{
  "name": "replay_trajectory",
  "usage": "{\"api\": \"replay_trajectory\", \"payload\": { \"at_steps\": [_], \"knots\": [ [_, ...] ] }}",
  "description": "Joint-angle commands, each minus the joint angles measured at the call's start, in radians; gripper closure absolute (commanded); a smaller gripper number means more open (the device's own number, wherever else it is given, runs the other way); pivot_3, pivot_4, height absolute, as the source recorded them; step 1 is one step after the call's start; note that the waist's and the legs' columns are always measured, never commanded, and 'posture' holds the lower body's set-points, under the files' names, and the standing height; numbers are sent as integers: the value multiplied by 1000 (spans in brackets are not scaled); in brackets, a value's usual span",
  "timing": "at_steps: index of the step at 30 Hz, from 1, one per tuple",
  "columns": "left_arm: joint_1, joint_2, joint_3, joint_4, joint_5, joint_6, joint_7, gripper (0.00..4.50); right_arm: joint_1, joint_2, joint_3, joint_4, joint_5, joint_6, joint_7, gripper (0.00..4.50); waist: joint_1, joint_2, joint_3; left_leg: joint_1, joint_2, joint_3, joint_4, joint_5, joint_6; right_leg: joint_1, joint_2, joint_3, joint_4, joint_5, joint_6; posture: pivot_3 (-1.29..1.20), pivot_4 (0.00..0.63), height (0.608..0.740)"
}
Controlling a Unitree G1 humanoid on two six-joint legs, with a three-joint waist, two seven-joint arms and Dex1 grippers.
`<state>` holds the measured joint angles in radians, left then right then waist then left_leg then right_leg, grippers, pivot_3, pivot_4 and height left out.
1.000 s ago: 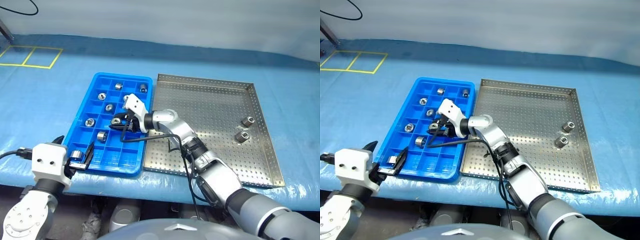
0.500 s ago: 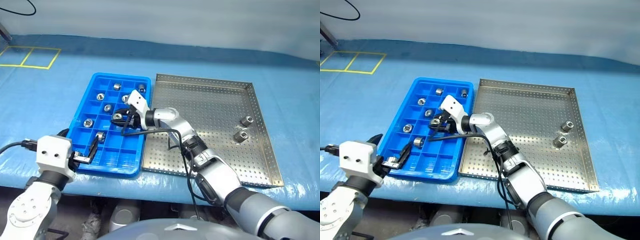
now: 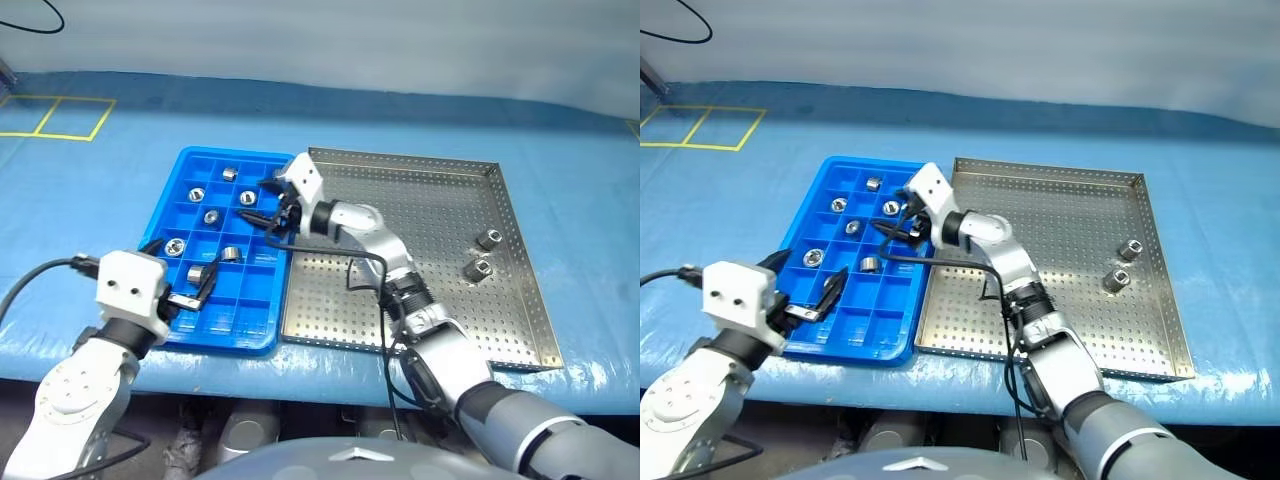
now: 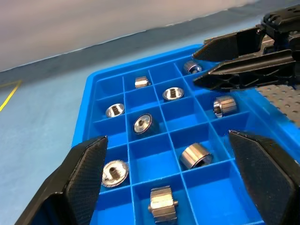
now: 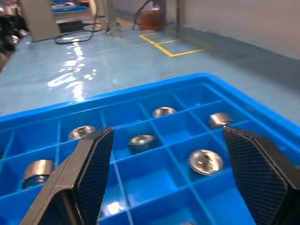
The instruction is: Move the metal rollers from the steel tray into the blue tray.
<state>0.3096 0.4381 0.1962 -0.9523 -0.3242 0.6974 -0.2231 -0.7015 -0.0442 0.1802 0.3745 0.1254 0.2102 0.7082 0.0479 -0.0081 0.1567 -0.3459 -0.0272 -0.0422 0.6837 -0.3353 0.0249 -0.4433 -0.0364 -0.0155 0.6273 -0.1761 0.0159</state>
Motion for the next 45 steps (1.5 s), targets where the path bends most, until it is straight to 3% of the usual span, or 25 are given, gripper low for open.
{"api": "replay_trajectory", "payload": {
  "at_steps": [1, 5, 12, 18, 23, 33, 45],
  "knots": [
    [-102, 12, -63, 57, 18, -19, -19, 0, 59, -95, -70, -176, -2, 78, -62, 594, 0, 0, 0, 0, -1, -1, 0, 0, 0, 0, 0, -1, 0, 0, 0, 87, 150, 740],
    [-326, -8, -186, 213, -12, -43, -108, 0, 208, -312, -144, -398, -22, 239, -77, 594, -6, 1, 0, -1, 0, 0, 1, 0, 1, 0, -1, -1, 0, 1, 1, -12, 150, 740],
    [-515, 0, -334, 453, 35, -161, -262, 0, 396, -444, -279, -585, -2, 434, -167, 594, -92, 2, 0, 0, 2, 9, 1, -1, 4, -1, -1, 3, 0, 1, 1, -190, 150, 740],
    [-595, -49, -430, 564, 68, -238, -326, 0, 531, -438, -372, -704, 18, 521, -244, 594, -141, 3, -1, 1, 2, 16, 4, -5, 11, -1, -1, 9, 0, 3, 5, -285, 150, 740],
    [-598, -70, -445, 586, 64, -253, -354, 0, 561, -412, -418, -693, 40, 542, -300, 594, -180, 3, -1, 1, 1, 23, 12, -8, 16, 0, 0, 15, -1, 7, 11, -316, 150, 740],
    [-571, -71, -435, 576, 74, -252, -368, 0, 532, -354, -442, -627, 117, 527, -334, 594, -228, 3, -1, 2, 1, 30, 15, -11, 23, 0, 8, 28, 0, 10, 17, -287, 150, 740],
    [-533, -70, -418, 550, 89, -245, -344, 0, 458, -331, -396, -502, 139, 481, -332, 594, -231, 3, -1, 2, 1, 34, 15, -12, 25, -2, 7, 32, -1, 11, 19, -287, 150, 740]
  ]
}}
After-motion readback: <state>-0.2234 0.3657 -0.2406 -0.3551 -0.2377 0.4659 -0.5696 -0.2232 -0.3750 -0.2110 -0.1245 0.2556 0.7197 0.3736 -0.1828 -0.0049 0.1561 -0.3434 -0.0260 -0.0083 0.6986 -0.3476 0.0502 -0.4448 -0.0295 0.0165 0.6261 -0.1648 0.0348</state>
